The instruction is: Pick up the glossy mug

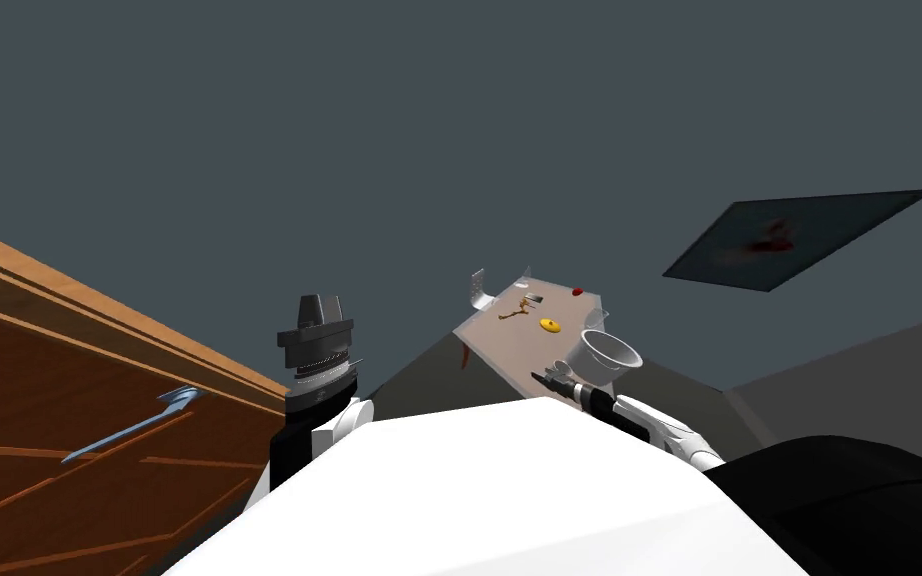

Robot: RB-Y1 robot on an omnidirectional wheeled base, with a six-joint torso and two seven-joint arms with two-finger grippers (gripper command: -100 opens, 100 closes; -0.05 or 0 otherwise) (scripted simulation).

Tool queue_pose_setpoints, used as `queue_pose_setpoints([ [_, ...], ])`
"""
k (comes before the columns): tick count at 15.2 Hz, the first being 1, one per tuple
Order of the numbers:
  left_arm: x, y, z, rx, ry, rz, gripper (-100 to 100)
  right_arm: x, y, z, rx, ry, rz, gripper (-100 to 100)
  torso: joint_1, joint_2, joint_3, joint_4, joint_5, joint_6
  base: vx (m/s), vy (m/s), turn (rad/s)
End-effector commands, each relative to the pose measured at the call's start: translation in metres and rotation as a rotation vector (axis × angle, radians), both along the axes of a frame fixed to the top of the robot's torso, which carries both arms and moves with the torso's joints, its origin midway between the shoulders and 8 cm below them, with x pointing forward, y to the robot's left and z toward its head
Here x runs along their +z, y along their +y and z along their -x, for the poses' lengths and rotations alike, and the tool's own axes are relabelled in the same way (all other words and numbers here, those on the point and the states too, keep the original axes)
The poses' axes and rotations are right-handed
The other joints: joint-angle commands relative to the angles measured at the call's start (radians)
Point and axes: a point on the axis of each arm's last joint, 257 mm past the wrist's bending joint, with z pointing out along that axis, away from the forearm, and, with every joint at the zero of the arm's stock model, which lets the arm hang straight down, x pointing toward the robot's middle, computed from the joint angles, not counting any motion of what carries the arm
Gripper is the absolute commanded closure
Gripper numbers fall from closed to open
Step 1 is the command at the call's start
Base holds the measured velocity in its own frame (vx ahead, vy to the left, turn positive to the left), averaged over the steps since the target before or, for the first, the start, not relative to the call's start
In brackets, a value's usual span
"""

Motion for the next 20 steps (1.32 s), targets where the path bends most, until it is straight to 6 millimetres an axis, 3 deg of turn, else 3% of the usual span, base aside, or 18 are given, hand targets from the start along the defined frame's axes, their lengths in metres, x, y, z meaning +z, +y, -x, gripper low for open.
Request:
queue_pose_setpoints([
  [1, 0.0, 0.0, 0.0, 0.0, 0.0, 0.0, 0, -0.013, -0.022, 0.016, 0.0, 0.047, 0.056, -100, 0.0, 0.0, 0.0, 0.0, 0.0, 0.0, 0.021, -0.036, 0.213],
  [2, 0.0, 0.0, 0.0, 0.0, 0.0, 0.0, 0, -0.013, -0.022, 0.016, 0.0, 0.047, 0.056, -100, 0.0, 0.0, 0.0, 0.0, 0.0, 0.001, 0.014, -0.029, 0.063],
  [7, 0.0, 0.0, 0.0, 0.0, 0.0, 0.0, 0, -0.037, -0.064, 0.046, 0.016, 0.141, 0.167, -100, 0.0, 0.0, 0.0, 0.0, 0.0, 0.001, 0.014, -0.028, 0.193],
  [13, 0.0, 0.0, 0.0, 0.0, 0.0, 0.0, 0, -0.061, -0.12, 0.093, 0.042, 0.273, 0.307, -100, 0.0, 0.0, 0.0, 0.0, 0.0, 0.0, 0.014, -0.032, 0.207],
  [15, 0.0, 0.0, 0.0, 0.0, 0.0, 0.0, 0, -0.061, -0.12, 0.093, 0.042, 0.273, 0.307, -100, 0.0, 0.0, 0.0, 0.0, 0.0, 0.001, 0.006, -0.021, 0.015],
  [18, 0.0, 0.0, 0.0, 0.0, 0.0, 0.0, 0, -0.071, -0.142, 0.12, 0.073, 0.345, 0.371, -100, 0.001, 0.001, 0.0, 0.0, 0.0, 0.001, 0.004, -0.015, 0.18],
  [20, 0.0, 0.0, 0.0, 0.0, 0.0, 0.0, 0, -0.072, -0.149, 0.125, 0.063, 0.356, 0.38, -100, 0.001, 0.0, 0.0, 0.0, 0.0, 0.001, 0.011, -0.024, 0.134],
])
